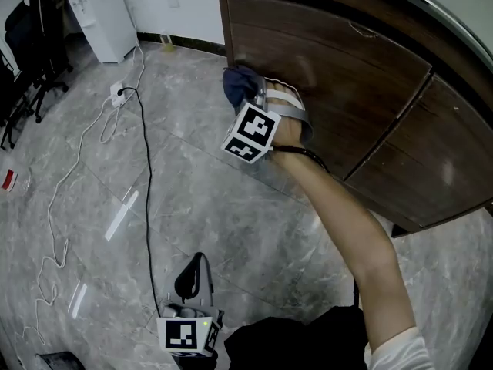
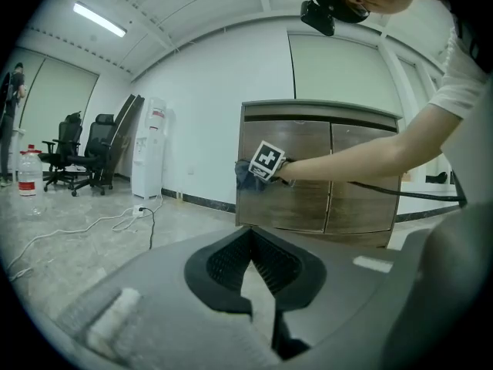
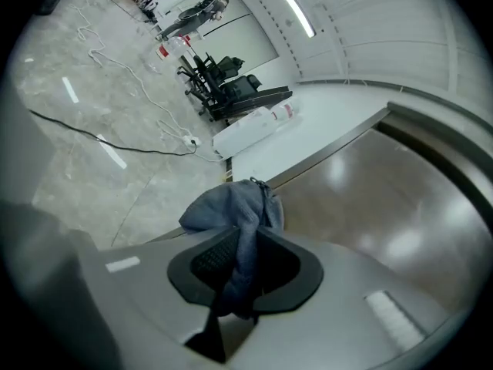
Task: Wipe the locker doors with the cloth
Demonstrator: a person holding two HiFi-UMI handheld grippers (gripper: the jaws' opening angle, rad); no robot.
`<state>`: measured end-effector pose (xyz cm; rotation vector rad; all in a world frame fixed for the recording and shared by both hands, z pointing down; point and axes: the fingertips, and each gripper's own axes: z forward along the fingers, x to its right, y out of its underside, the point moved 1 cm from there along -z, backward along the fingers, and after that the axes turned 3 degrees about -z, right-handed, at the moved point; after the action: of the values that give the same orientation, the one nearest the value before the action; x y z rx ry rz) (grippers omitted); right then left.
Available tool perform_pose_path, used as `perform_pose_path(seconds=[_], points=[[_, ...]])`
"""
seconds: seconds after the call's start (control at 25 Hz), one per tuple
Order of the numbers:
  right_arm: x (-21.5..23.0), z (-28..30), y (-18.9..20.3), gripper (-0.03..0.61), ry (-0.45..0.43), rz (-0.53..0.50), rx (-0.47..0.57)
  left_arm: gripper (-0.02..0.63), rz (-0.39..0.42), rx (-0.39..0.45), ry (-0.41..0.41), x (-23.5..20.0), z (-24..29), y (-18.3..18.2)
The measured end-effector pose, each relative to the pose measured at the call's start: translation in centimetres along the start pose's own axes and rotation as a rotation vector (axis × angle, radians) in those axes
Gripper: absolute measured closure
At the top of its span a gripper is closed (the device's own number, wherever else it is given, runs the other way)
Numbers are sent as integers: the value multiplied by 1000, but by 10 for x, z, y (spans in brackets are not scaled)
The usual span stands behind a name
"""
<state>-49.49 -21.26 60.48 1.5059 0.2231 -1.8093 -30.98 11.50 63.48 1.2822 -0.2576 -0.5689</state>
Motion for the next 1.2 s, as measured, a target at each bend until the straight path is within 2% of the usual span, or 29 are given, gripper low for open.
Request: perform_pose_path(seconds=[0.28,0.48,0.64,0.8,0.96,1.2], points=[[119,-36,-44,512,219,-44,56,612,-1,17,15,7,-4,-4],[181,-56,-65,512,320,-58,81,611,3,19,27,13,-2,-8],[190,-66,-73,512,301,-20,140,612,8,24,32,18,-2,-13],[179,-95,-70,514,275,81,250,612,31,23,48,26,-2,-19],[167,-138,-50,514,237,221,338,612,57,30,50,37,3,-27],[172,-205,-6,514,176,320,397,612,105,39,78,80,-1,-75]])
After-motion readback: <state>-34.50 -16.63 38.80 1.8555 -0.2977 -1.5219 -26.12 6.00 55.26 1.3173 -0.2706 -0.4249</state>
